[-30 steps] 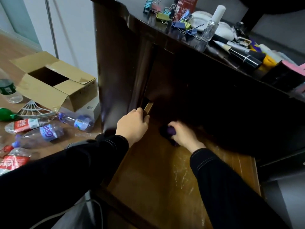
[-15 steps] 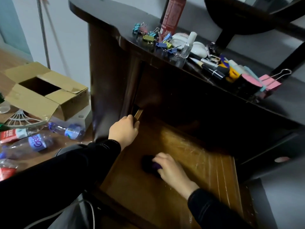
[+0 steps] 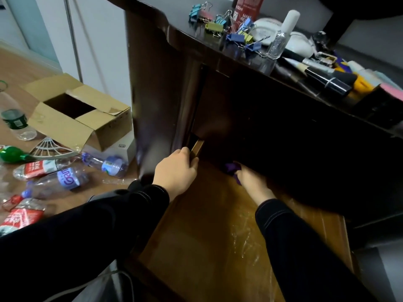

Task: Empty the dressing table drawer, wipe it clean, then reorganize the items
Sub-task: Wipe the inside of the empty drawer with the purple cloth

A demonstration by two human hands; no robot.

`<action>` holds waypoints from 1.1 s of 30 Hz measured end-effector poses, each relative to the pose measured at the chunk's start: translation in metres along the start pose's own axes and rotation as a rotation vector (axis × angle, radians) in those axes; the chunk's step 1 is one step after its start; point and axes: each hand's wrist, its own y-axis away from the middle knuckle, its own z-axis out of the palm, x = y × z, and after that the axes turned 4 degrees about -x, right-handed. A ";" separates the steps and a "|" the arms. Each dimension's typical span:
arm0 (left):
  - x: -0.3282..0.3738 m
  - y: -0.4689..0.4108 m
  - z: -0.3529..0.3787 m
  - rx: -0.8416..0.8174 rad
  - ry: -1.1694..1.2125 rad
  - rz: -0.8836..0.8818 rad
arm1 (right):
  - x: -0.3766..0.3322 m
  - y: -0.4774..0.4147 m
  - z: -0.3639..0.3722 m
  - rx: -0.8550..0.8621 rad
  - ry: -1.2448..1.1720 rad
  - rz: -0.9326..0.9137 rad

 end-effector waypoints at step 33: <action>0.003 0.003 -0.007 -0.016 -0.039 -0.010 | 0.011 0.032 0.001 0.264 0.400 -0.252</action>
